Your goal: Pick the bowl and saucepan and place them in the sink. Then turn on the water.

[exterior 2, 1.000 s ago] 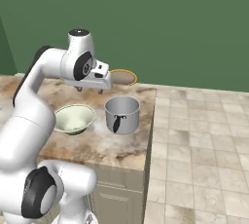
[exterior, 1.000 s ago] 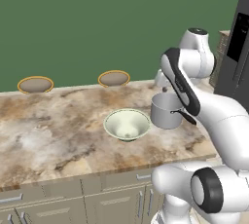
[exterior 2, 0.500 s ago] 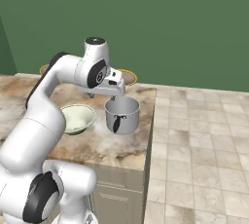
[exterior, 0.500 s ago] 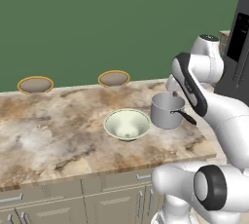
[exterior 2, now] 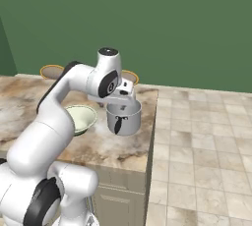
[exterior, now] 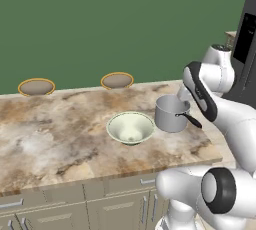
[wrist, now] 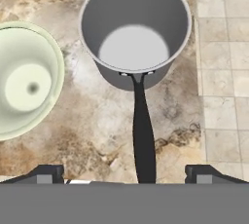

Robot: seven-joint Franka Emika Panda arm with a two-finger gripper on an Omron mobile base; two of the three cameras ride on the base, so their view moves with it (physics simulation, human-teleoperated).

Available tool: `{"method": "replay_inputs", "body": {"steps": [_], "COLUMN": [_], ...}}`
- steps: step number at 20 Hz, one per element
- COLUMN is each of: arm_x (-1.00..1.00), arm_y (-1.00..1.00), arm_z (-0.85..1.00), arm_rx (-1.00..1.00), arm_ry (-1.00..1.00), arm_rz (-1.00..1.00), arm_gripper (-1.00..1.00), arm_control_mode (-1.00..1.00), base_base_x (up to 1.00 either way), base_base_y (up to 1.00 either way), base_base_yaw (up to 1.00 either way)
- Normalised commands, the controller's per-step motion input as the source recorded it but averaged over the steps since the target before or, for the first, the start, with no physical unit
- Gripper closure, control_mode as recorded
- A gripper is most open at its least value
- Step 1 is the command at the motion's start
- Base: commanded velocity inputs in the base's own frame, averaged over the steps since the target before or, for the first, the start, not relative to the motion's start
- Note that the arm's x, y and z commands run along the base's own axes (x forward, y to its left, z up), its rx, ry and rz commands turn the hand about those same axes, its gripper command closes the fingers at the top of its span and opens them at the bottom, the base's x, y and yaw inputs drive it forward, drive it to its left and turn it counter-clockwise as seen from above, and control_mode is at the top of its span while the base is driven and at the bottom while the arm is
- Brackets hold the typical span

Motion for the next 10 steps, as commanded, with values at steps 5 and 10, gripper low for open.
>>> {"method": "replay_inputs", "body": {"steps": [5,10], "arm_x": [0.06,0.11], "arm_y": [-0.11,-0.09], "arm_z": [-0.27,-0.30], "arm_rx": [0.00,0.00], "arm_ry": [0.07,0.05], "arm_rz": [0.00,0.00], "arm_gripper": [-1.00,-1.00], "arm_control_mode": [-1.00,-1.00], "base_base_x": [0.00,0.00], "base_base_y": [0.00,0.00], "base_base_yaw": [0.00,0.00]}}
